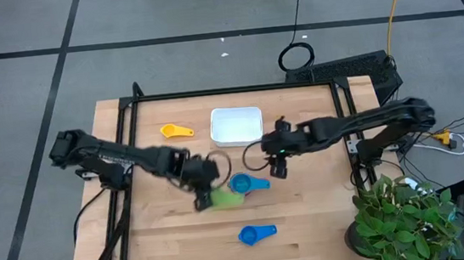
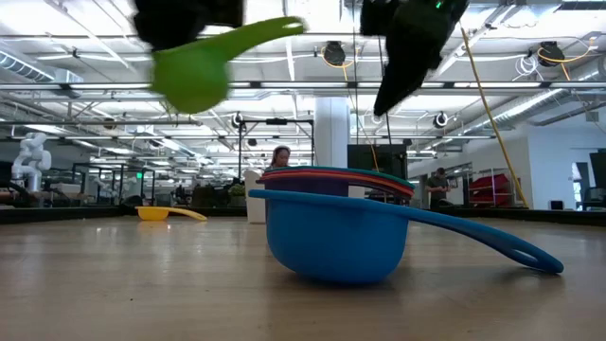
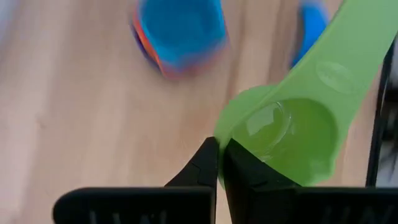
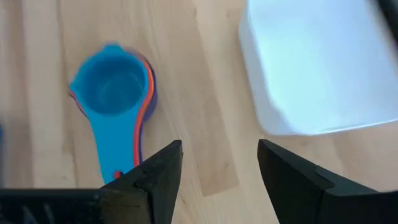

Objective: Nest measuring cups in basket
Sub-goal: Stack the green measuring cup on top of the light blue measuring cup, then stack the dark blue measuring cup on top of the green measuring cup

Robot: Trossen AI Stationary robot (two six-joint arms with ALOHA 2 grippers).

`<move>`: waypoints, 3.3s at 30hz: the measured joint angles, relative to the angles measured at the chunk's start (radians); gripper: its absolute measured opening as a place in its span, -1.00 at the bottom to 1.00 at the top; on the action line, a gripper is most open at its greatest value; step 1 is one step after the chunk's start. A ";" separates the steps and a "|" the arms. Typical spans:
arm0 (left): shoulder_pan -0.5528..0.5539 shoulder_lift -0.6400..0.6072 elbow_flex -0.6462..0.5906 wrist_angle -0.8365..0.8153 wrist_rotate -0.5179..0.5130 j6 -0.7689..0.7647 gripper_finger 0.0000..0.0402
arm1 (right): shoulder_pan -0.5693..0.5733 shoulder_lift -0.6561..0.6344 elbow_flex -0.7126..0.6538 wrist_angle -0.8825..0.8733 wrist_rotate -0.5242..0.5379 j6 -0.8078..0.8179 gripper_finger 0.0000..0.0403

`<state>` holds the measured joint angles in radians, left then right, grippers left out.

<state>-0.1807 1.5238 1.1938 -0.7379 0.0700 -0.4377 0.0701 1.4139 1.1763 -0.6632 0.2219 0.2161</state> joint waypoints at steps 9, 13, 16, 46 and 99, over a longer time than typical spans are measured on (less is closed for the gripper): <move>0.168 0.041 0.030 0.211 0.070 0.101 -0.96 | 0.003 -0.293 -0.065 0.082 0.154 -0.018 0.01; 0.194 0.093 0.031 0.283 0.135 0.119 -0.96 | 0.002 -0.391 -0.163 0.205 0.175 -0.032 0.01; 0.193 0.138 0.031 0.287 0.148 0.122 -0.96 | -0.003 -0.446 -0.250 0.295 0.170 -0.063 0.01; 0.192 0.257 0.029 0.305 0.159 0.145 0.00 | -0.044 -0.539 -0.422 0.407 0.142 -0.045 0.01; 0.148 -0.709 -0.360 0.389 -0.168 0.331 -0.14 | 0.226 0.107 0.062 0.403 -0.170 -0.070 0.01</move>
<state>-0.0330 0.8146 0.8341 -0.3485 -0.0984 -0.1062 0.2960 1.5211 1.2379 -0.2606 0.0520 0.1461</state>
